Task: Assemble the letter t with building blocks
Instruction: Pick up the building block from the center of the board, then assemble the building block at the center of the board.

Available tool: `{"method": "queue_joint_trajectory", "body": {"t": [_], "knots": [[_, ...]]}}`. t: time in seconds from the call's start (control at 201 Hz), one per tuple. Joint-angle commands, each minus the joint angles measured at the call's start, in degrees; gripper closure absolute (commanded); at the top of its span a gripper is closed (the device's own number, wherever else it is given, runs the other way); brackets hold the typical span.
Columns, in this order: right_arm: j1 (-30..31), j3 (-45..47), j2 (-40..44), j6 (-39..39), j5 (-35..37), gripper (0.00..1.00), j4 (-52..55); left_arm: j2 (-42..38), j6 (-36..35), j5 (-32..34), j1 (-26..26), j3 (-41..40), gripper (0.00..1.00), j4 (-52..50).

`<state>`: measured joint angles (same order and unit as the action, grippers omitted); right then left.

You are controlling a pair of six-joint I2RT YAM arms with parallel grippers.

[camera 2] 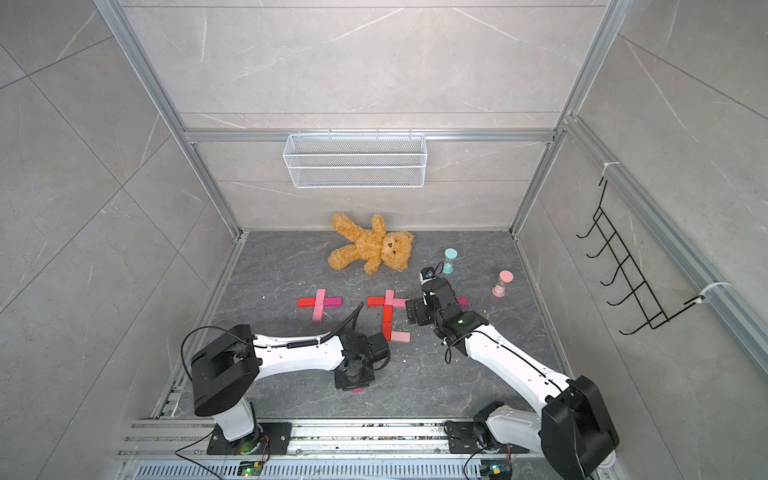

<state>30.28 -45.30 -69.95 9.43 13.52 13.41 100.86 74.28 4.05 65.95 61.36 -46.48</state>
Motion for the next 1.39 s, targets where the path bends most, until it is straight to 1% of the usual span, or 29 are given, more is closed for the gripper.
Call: {"method": "queue_joint_trajectory", "body": {"t": [0.0,0.139,0.284,0.363,0.448,0.493,0.518,0.637,0.737,0.896,1.095,1.24,1.389], "knots": [[-0.18,0.43,0.02,0.15,0.46,0.0,-0.36,-2.93,-3.19,5.0,-0.39,0.25,0.85,-9.08],[-0.21,0.39,0.13,0.15,0.5,0.0,0.03,-7.07,-6.91,7.57,-1.79,0.17,0.85,-11.82],[-0.14,-0.21,-0.05,0.07,0.32,0.0,0.47,-13.28,-16.07,6.61,-6.18,-2.19,0.87,-10.96],[-0.12,-0.48,-0.3,0.07,0.2,0.0,0.55,-16.99,-20.78,4.34,-10.65,-4.65,0.91,-10.0],[-0.15,-0.83,-0.48,0.14,-0.07,0.0,0.65,-20.37,-25.85,1.77,-17.18,-6.57,0.96,-9.04],[-0.14,-1.08,-0.62,0.15,-0.16,0.0,0.87,-21.94,-28.43,1.88,-20.15,-7.12,0.97,-8.53],[-0.14,-1.19,-0.71,0.16,-0.23,0.0,0.98,-22.65,-29.94,2.23,-21.71,-7.28,1.0,-8.31],[-0.15,-1.51,-0.84,0.24,-0.2,0.0,1.53,-24.13,-35.53,3.48,-29.06,-6.81,1.0,-8.16],[-0.16,-1.76,-1.13,0.57,-0.58,0.0,1.6,-22.75,-39.27,3.95,-34.03,-5.48,1.0,-7.29],[-0.14,-2.06,-1.12,0.76,-0.71,0.0,1.87,-17.53,-45.79,3.02,-38.35,-3.46,1.0,-4.36],[-0.18,-2.24,-1.03,0.25,-0.15,0.0,2.75,-9.83,-52.54,2.99,-39.74,-0.94,1.0,-0.11],[-0.14,-2.58,-1.02,0.32,-0.07,0.0,2.97,-4.08,-54.22,2.1,-40.03,1.98,1.0,1.69],[-0.15,-2.77,-0.76,0.17,0.36,0.0,3.55,-0.57,-54.84,1.94,-40.09,3.54,0.99,2.97]]}}
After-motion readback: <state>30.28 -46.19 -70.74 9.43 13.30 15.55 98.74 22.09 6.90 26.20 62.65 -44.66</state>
